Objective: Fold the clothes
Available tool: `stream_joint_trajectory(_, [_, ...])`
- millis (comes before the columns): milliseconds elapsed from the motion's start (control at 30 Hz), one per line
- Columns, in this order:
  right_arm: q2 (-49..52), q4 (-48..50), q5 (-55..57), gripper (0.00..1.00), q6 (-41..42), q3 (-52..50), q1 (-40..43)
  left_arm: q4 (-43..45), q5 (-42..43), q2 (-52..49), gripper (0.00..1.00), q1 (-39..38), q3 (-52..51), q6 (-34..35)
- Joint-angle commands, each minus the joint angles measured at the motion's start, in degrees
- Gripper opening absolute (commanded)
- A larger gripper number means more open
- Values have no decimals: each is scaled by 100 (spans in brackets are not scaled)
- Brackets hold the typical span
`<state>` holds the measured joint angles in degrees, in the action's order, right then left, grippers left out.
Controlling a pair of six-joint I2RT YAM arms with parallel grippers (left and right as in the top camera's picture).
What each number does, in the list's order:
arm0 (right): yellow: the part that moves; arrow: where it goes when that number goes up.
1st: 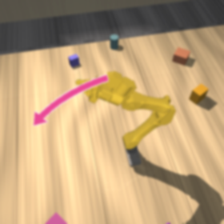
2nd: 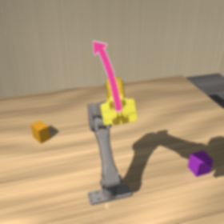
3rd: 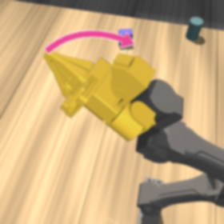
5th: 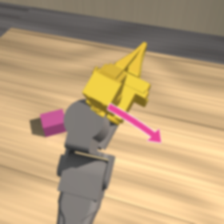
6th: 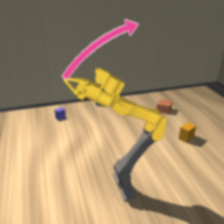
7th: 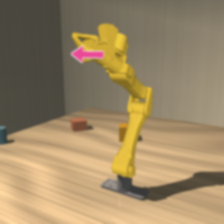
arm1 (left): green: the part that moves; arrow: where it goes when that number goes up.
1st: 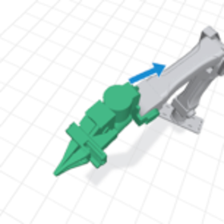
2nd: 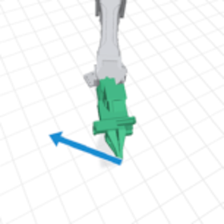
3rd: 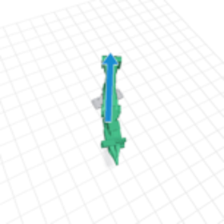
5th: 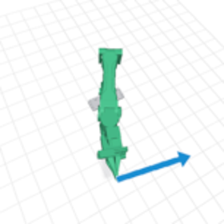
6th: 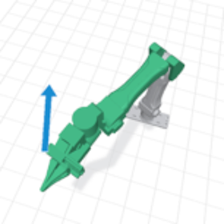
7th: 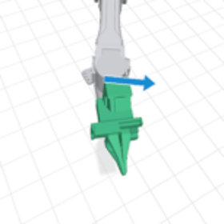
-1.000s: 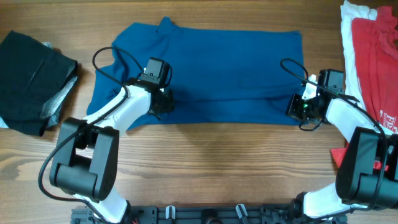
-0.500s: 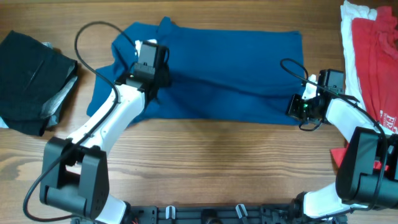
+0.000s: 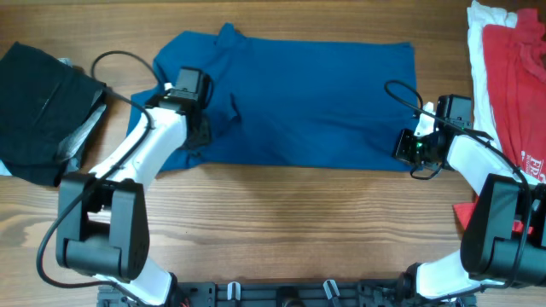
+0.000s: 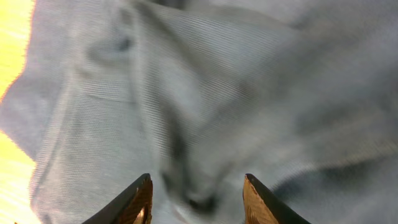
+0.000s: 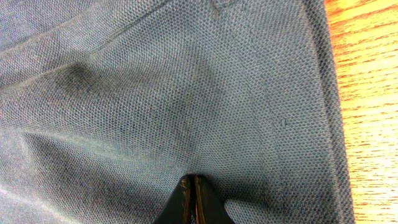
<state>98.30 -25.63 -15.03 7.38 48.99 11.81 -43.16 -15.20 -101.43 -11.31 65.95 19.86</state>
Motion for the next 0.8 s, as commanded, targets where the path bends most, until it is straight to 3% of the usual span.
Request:
stream_joint_trajectory(0, [278,-4,-50,4,-74,-166,-39,-66,378,39,45,299,-59,424])
stream_joint_trajectory(167, [278,7,-52,4,-74,-166,-39,184,898,-39,44,334,-380,654])
stream_joint_trajectory(200, [278,-2,-52,4,-74,-166,-39,264,1034,-61,38,334,-442,654])
stream_joint_trajectory(267, [278,-28,-52,4,-74,-166,-39,457,1137,-52,4,334,-476,649])
stream_joint_trajectory(500, [278,-33,-50,4,-76,-166,-39,1569,1217,581,4,756,48,616])
stream_joint_trajectory(533, [278,-33,-50,4,-76,-166,-39,1532,1213,529,16,841,48,616])
stream_joint_trajectory(567, [278,-33,-50,4,-79,-166,-39,1443,1215,463,51,938,48,636])
stream_joint_trajectory(600, [278,-31,-50,4,-79,-166,-39,1259,1220,389,93,1038,48,636])
stream_joint_trajectory(633, [278,-28,-50,4,-76,-166,-39,918,1220,354,100,1093,48,632])
stream_joint_trajectory(767, [278,-33,-52,4,-76,-166,-39,-396,739,354,100,1296,48,614])
